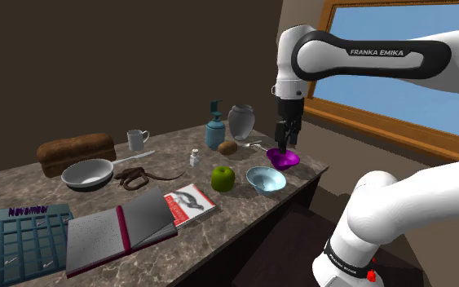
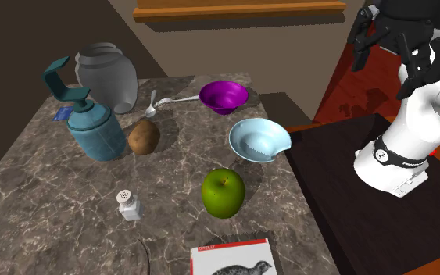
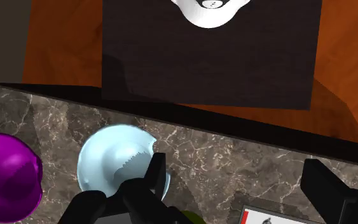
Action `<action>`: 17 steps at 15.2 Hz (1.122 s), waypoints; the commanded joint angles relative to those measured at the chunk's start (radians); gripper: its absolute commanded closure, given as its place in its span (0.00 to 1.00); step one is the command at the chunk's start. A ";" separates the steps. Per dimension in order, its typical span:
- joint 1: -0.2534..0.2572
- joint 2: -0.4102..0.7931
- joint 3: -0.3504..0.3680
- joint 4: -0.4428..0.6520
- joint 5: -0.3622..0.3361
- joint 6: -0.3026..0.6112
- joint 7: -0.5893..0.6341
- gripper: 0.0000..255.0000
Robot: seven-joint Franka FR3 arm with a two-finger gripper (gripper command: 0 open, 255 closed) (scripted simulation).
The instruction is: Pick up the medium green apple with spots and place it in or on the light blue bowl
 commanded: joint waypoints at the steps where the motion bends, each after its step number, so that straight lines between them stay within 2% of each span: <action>1: 0.000 0.000 0.000 0.000 0.000 0.000 0.000 0.00; 9: 0.054 0.259 -0.106 0.034 -0.101 0.233 -0.327 0.00; 17: 0.107 0.557 -0.163 0.155 -0.130 0.431 -0.630 0.00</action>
